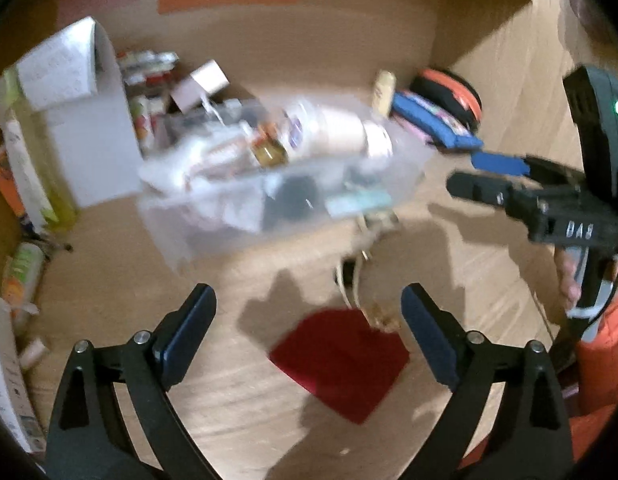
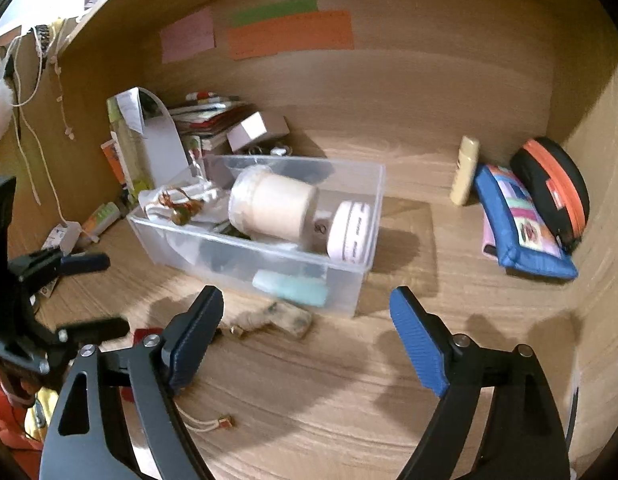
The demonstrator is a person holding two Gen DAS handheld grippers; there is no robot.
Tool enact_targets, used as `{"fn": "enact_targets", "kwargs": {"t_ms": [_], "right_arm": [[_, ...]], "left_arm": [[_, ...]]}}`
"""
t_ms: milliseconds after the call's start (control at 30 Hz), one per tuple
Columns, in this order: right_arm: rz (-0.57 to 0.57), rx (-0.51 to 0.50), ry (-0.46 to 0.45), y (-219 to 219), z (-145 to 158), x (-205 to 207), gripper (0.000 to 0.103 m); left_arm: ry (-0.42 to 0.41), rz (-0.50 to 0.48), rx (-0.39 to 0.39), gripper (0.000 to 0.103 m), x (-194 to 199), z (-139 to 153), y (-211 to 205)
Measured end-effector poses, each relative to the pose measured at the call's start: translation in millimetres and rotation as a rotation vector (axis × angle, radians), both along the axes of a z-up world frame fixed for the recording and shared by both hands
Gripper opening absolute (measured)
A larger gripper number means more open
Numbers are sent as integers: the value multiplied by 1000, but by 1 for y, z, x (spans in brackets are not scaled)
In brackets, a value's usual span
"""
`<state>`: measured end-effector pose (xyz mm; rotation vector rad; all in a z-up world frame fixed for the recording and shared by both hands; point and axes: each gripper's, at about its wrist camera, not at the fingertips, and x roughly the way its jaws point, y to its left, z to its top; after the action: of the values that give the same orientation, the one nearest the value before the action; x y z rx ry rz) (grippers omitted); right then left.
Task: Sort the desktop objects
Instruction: 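Move the left gripper to the red heart pouch while the right gripper approaches the small black clip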
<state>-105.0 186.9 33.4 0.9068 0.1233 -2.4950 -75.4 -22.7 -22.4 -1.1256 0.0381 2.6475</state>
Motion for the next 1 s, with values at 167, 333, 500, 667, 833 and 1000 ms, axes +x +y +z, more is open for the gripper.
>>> {"fn": "enact_targets", "kwargs": {"t_ms": [167,333,500,667,833,1000], "right_arm": [[-8,-12,-47,3,-11,-1,84],[-3,-3,-82,1,-22,-2,84],[4,0,-108,-4,-30,-3,84],[23,-12,-130,-12,-36,-2,84],[40,18,-127,-22,-40,1,84],[59,25,-124,-30,-40,2,84]], "left_arm": [[-119,-52,10,95,-7,-28,15],[-137,-97,-67,95,-6,-40,33],[-146,-138,-115,98,-9,-44,44],[-128,-197,-111,79,-2,-41,45],[-119,-192,-36,59,1,-34,32],[-79,-140,48,41,8,-25,12]]}}
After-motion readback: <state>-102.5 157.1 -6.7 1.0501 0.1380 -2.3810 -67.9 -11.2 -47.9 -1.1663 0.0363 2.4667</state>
